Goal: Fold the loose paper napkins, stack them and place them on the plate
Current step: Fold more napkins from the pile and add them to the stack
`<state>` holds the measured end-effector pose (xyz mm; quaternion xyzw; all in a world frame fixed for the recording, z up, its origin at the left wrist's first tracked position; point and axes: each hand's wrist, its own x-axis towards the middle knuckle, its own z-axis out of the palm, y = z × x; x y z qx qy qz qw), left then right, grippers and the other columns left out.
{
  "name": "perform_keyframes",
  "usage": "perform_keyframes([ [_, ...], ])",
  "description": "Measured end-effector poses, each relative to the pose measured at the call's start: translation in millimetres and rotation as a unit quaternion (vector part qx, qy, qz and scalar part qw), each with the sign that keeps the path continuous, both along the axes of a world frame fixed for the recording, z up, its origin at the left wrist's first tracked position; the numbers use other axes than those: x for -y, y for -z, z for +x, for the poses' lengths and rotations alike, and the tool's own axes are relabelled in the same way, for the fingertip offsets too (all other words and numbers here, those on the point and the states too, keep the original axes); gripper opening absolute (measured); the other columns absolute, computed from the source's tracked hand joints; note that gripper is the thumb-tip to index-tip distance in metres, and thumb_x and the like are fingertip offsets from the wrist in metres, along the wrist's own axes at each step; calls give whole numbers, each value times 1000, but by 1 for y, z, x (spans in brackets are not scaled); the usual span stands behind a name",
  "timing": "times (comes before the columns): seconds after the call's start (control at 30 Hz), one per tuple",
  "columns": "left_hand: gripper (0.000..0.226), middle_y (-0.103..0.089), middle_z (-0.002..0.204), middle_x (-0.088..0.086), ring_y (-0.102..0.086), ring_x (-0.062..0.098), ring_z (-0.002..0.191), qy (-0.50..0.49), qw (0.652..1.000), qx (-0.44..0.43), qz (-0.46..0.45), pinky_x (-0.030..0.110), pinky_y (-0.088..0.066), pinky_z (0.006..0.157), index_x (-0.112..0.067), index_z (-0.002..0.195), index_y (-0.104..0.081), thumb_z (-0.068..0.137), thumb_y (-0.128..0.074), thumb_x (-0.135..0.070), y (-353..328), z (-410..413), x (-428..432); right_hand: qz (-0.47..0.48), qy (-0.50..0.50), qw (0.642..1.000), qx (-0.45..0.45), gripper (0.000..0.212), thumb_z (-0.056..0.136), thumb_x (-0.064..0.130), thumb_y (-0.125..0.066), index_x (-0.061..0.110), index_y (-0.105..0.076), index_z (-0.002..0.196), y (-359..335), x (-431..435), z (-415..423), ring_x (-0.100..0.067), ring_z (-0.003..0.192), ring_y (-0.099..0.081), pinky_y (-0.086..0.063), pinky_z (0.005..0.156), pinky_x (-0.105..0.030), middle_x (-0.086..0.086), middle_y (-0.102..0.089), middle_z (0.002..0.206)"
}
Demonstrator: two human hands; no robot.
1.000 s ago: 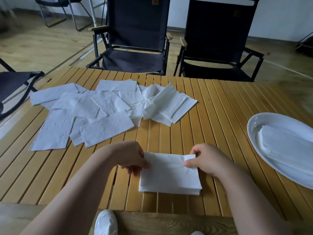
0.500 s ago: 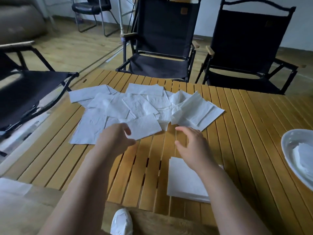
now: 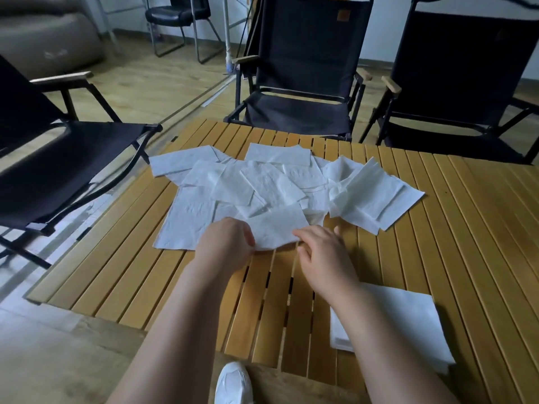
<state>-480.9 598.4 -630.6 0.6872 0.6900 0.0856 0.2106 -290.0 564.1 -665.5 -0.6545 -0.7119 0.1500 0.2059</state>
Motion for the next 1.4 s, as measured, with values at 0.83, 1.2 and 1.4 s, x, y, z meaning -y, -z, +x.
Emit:
perform_keyframes([
  [0.83,17,-70,101,-3,-63,16,91,164,976,122,76,40,-57,81,-25,107,-72,93,-66,-18,-17,53,9,115,105,982,-106,4,92,23,-68,26,-70,92,-29,49,108,-5,89,-61,-45,68,-14,12,-67,90],
  [1.2,19,-74,87,3,-72,16,73,134,950,281,24,39,-62,70,-14,102,-75,99,-57,-17,-23,102,24,143,169,944,-246,5,96,25,-62,28,-66,96,-39,69,145,8,87,-64,-47,67,-4,18,-70,88],
  [1.4,16,-75,80,4,-71,21,68,111,932,335,-87,26,-58,59,-17,93,-76,97,-61,-22,-24,108,32,-11,161,944,-289,10,93,30,-67,24,-71,87,-56,79,168,-6,69,-68,-51,55,-18,13,-73,75],
])
